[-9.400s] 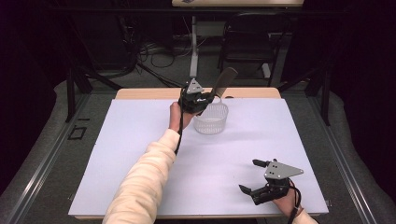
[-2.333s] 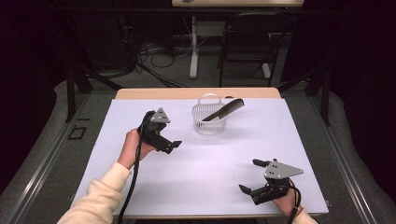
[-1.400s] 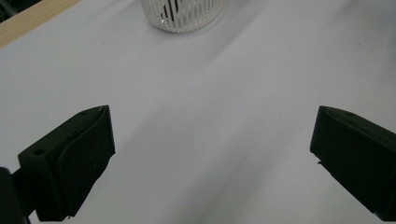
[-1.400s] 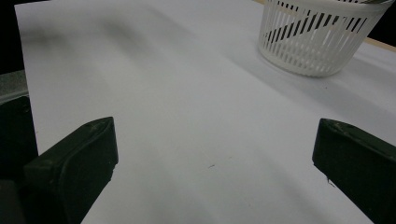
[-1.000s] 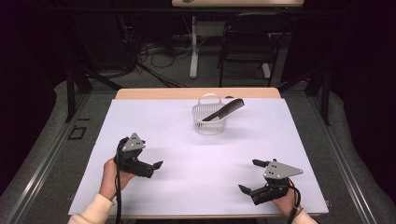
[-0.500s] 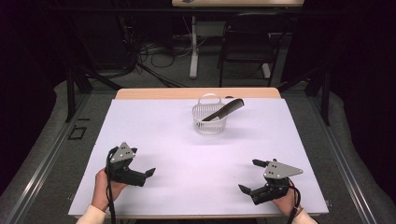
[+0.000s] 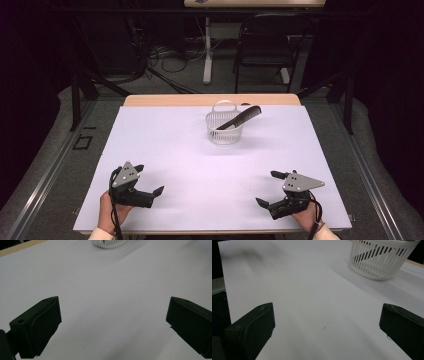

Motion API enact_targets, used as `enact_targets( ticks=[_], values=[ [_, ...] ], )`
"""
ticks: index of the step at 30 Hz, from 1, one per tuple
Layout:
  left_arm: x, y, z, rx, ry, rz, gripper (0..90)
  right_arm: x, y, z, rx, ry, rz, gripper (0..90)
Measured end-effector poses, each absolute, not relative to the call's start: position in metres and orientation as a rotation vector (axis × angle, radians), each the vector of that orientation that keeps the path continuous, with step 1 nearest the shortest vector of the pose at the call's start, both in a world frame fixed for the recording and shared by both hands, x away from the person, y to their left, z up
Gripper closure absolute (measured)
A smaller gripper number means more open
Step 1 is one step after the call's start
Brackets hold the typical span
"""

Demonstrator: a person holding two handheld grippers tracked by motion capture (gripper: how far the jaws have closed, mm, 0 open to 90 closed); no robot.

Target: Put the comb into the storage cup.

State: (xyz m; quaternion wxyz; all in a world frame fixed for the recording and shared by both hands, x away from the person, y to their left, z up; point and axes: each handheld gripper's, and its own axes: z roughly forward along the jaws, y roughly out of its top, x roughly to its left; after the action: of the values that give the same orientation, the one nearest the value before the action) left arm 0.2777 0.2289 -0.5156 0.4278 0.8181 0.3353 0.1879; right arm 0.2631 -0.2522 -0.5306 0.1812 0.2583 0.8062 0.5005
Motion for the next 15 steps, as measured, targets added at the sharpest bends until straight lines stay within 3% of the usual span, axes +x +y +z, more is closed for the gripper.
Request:
enact_targets(
  ticks=[15],
  values=[
    [0.262,0.231,-0.528,2.047,0.87,0.481,0.0,0.263,-0.253,-0.531,0.731,2.28,1.409,0.0]
  ],
)
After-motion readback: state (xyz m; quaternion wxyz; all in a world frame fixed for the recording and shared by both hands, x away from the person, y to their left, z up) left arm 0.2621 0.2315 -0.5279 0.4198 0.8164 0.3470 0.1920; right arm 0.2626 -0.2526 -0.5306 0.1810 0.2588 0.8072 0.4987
